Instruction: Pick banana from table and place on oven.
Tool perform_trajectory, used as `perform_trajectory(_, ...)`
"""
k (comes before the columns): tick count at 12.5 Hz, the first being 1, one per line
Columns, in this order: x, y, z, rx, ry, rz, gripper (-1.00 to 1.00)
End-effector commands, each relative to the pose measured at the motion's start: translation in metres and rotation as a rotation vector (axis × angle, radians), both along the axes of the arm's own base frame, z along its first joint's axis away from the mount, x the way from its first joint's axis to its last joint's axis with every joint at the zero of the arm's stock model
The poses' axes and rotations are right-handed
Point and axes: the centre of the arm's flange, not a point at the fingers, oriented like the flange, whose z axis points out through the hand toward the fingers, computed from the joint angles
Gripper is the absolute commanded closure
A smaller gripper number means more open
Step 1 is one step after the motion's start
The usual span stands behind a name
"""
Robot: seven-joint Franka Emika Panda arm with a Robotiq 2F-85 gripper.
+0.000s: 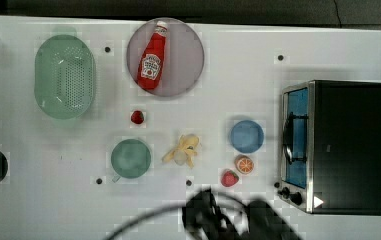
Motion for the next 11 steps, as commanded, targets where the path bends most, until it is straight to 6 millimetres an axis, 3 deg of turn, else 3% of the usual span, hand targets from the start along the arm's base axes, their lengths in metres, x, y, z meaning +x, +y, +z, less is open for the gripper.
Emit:
perform_trajectory(1,0.066,0.021,-0.121,-0.019,0.199,0.011,-1.00)
perform_trajectory(6,0.112,0.030,-0.229,-0.024,0.203,0.036,-1.00)
perform_trajectory(11,0.133,0.035,-0.338,-0.019,0.232,0.052,-1.00)
